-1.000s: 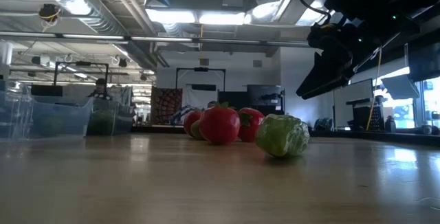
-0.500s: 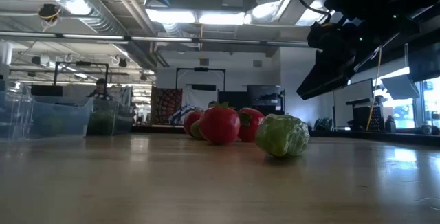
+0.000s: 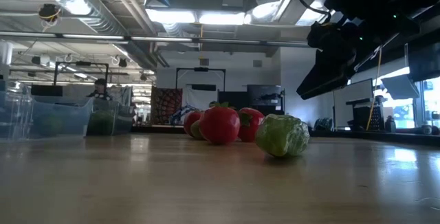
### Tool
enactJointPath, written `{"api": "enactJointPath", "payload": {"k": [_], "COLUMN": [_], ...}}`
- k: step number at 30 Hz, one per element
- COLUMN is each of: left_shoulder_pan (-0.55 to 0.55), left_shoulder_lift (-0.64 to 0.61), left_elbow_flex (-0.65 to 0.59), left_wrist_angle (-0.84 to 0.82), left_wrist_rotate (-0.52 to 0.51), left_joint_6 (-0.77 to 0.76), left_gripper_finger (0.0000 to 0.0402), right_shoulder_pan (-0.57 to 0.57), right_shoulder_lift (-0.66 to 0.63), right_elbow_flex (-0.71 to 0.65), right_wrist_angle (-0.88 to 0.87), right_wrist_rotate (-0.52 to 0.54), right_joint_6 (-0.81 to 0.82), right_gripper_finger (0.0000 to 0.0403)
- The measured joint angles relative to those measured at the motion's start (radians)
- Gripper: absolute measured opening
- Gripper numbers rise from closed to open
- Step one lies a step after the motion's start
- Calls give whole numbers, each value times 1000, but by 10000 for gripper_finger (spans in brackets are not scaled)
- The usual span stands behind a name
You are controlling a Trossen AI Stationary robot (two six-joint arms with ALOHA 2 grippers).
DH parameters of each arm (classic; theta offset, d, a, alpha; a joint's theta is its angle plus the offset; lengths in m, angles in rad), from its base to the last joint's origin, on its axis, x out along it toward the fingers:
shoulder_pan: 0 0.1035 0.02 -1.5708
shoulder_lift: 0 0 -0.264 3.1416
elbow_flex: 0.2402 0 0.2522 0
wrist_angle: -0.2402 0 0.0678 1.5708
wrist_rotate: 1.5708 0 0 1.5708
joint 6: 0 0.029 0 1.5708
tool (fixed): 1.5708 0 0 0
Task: Sort produce into baskets
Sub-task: Put the cucumber into the black bin
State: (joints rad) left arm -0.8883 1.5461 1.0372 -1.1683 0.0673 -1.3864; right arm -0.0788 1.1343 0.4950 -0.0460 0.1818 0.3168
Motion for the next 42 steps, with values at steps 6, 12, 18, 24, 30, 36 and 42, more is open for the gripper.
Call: {"api": "enactJointPath", "payload": {"k": [6, 12, 18, 24, 30, 36, 42], "left_shoulder_pan": [0, 10, 51, 101, 155, 244, 325], "left_shoulder_lift": [-1, -35, -131, -213, -253, -264, -264], "left_elbow_flex": [34, 72, 73, 74, 74, 74, 74], "left_wrist_angle": [-1, -2, 7, 8, 16, 87, 197], "left_wrist_rotate": [0, -22, -94, -169, -238, -275, -275], "left_joint_6": [27, 51, 37, 49, 122, 272, 416], "left_gripper_finger": [391, 391, 391, 391, 391, 391, 391], "right_shoulder_pan": [0, 0, 0, 0, 0, 0, 0], "right_shoulder_lift": [0, 0, 0, 0, 0, 0, 0], "right_elbow_flex": [0, 0, 0, 0, 0, 0, 0], "right_wrist_angle": [0, 0, 1, 0, 0, 0, 0], "right_wrist_rotate": [0, 1, 1, 1, 1, 1, 1], "right_joint_6": [0, 0, 0, 7, 15, 15, 15], "right_gripper_finger": [241, 241, 241, 241, 241, 241, 241]}}
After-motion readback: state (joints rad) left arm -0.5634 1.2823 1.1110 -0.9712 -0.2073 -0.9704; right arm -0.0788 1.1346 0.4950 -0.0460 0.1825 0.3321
